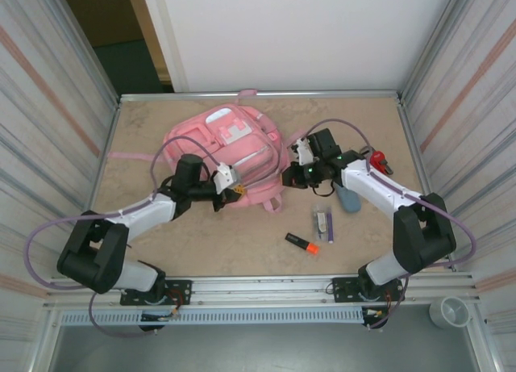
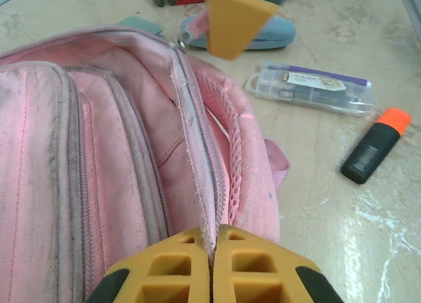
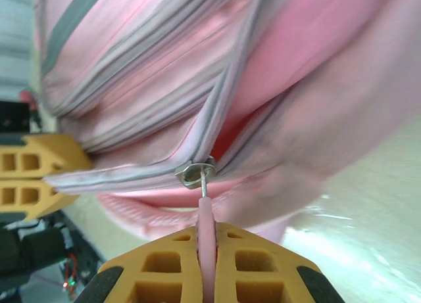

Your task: Pack the student bag

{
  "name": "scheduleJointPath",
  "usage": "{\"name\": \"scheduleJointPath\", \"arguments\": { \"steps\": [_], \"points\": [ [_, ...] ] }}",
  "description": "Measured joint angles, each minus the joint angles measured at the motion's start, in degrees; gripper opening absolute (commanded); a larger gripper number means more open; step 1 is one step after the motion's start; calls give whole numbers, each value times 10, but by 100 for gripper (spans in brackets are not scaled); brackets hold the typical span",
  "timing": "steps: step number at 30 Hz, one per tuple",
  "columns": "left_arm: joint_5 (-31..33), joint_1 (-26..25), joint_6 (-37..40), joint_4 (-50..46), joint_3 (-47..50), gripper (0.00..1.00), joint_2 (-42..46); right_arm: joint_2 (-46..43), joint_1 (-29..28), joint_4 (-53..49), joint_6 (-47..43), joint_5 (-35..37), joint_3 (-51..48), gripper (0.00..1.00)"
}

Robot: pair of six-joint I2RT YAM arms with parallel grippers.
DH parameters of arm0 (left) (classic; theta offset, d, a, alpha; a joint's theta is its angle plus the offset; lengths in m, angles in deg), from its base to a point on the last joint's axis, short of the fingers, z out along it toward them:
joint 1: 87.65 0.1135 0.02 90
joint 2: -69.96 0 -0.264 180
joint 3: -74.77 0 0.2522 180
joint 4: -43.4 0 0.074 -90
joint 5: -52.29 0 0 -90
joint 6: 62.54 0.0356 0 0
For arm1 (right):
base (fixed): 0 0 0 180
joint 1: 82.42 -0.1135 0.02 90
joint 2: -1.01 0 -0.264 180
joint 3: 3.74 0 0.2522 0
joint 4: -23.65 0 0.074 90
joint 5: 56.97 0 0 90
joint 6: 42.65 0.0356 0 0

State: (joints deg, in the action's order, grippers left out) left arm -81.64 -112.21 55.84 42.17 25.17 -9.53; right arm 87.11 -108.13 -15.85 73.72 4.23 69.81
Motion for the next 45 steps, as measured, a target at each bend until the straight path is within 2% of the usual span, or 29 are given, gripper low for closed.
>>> {"name": "scheduleJointPath", "arguments": {
  "steps": [5,7,9,11,14,18,23,32,35,39,40,43,45],
  "points": [
    [-39,16,-3,-4,1,1,2,-4,12,-35,0,39,18,0],
    [-46,24,-9,-2,6,23,10,-4,10,-33,-1,39,22,0],
    [-47,28,-14,-3,10,40,21,-4,-5,-29,-3,40,23,0],
    [-38,28,-17,-3,9,49,29,-4,-25,-27,-4,39,23,0],
    [-18,7,-19,-10,4,59,31,-4,-67,-9,-3,17,23,0],
    [5,-40,-33,-27,-12,61,30,-2,-106,18,2,-24,23,0],
    [38,-73,-37,-55,-55,53,13,0,-119,43,3,-49,22,0],
    [42,-49,-43,-83,-62,20,2,0,-109,61,2,-66,-1,0],
    [34,-47,-42,-90,-63,16,1,0,-103,63,2,-73,-1,0],
    [28,-47,-40,-96,-68,20,-6,0,-96,68,6,-82,-2,0],
    [25,-47,-40,-97,-68,18,-9,0,-94,73,9,-86,-3,0],
    [19,-46,-41,-103,-73,1,-20,0,-90,77,17,-90,-5,0],
    [14,-41,-36,-105,-75,0,-22,0,-87,77,17,-92,-5,0]
  ]
}}
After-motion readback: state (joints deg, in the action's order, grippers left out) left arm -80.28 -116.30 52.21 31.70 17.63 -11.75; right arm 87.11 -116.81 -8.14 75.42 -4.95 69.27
